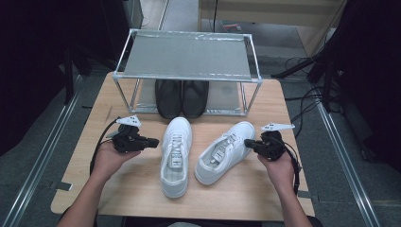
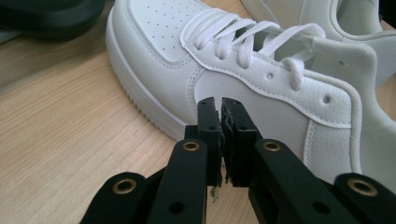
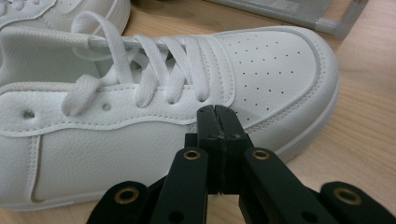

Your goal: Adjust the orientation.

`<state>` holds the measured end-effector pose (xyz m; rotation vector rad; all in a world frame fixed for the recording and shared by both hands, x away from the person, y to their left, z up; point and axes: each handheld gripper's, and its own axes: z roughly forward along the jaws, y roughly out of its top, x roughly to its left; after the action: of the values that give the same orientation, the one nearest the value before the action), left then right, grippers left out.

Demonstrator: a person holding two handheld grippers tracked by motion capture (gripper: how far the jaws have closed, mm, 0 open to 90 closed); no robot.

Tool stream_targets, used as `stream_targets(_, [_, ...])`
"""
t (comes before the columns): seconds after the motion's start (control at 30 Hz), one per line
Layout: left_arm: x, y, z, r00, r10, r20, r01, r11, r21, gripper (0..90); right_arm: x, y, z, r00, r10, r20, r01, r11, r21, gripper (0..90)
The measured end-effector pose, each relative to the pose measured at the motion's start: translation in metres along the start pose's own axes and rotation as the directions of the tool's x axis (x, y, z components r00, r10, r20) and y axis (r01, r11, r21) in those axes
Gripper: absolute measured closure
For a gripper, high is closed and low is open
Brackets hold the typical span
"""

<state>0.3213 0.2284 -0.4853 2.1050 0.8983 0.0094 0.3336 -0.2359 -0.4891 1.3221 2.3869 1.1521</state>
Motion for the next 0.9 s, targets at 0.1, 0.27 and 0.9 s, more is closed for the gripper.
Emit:
stream_targets(0.1, [0.000, -0.004, -0.003, 0.9999, -0.005, -0.012, 0.005, 1.0000, -0.001, 86.8, 0.000, 0.005, 0.005, 0.9999, -0.013, -0.002, 0.013, 1.000, 0.004, 90.0])
stream_targets(0.27, [-0.002, -0.009, -0.007, 0.9995, -0.019, -0.024, 0.018, 0.9998, -0.007, 86.8, -0.001, 0.014, 0.014, 0.9994, -0.032, -0.016, 0.032, 0.999, 0.005, 90.0])
stream_targets(0.9, [-0.004, -0.013, -0.004, 0.9992, -0.020, -0.034, 0.021, 0.9997, 0.009, 86.2, -0.002, 0.032, 0.037, 0.9895, -0.087, -0.116, 0.088, 0.996, 0.005, 90.0])
